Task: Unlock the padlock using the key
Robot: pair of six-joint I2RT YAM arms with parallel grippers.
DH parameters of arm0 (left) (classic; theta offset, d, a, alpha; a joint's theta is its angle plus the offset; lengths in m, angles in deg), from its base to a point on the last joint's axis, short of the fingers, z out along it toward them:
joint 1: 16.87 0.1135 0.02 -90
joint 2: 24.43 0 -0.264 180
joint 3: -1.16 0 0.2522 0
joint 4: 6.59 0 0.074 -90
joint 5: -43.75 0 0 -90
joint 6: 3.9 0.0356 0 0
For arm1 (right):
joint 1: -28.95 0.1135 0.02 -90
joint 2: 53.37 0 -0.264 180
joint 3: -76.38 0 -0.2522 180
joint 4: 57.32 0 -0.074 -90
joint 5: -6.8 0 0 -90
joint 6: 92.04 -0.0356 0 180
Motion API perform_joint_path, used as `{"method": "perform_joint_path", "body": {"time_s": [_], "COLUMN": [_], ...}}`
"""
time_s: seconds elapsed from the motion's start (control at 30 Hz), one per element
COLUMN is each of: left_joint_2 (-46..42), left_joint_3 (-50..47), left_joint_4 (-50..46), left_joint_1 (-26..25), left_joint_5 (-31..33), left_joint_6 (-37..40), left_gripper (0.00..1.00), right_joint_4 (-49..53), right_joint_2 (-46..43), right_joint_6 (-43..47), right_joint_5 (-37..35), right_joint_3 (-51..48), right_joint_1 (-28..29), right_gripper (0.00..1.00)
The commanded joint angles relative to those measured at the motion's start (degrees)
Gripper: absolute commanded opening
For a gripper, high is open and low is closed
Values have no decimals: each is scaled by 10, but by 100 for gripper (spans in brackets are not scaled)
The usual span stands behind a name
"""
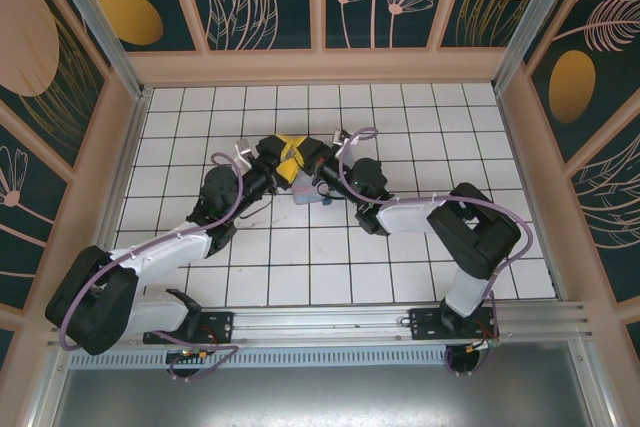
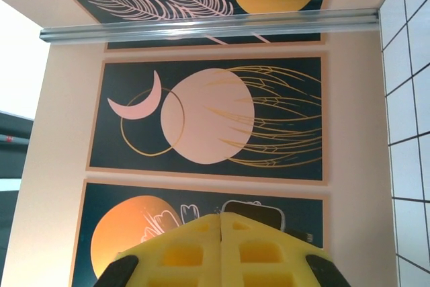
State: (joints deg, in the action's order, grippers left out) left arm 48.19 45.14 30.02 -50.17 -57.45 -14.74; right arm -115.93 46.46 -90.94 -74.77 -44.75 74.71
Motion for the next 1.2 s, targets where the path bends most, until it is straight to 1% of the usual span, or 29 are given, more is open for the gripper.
{"method": "perform_joint_path", "body": {"time_s": [0.0, 0.13, 0.23, 0.4, 0.6, 0.87, 1.17], "left_joint_2": [-4, -12, -16, -27, -33, -28, -22], "left_joint_3": [-4, -9, -12, -20, -21, -18, -19], "left_joint_4": [43, 36, 30, 24, 18, 17, 25], "left_joint_1": [-2, -1, -2, -1, -2, -1, -2], "left_joint_5": [10, 19, 23, 39, 44, 40, 37], "left_joint_6": [-18, -16, -12, -5, 3, 7, 10], "left_gripper": [69, 63, 57, 50, 44, 43, 32], "right_joint_4": [-34, -35, -35, -33, -35, -32, -26], "right_joint_2": [8, -1, -7, -13, -16, -16, -15], "right_joint_6": [0, 7, 9, 11, 10, 10, 9], "right_joint_5": [-10, -20, -21, -21, -23, -23, -26], "right_joint_3": [9, -11, -18, -25, -33, -29, -27], "right_joint_1": [4, 4, 2, 2, 2, 3, 4], "right_gripper": [0, 0, 0, 0, 0, 0, 0]}}
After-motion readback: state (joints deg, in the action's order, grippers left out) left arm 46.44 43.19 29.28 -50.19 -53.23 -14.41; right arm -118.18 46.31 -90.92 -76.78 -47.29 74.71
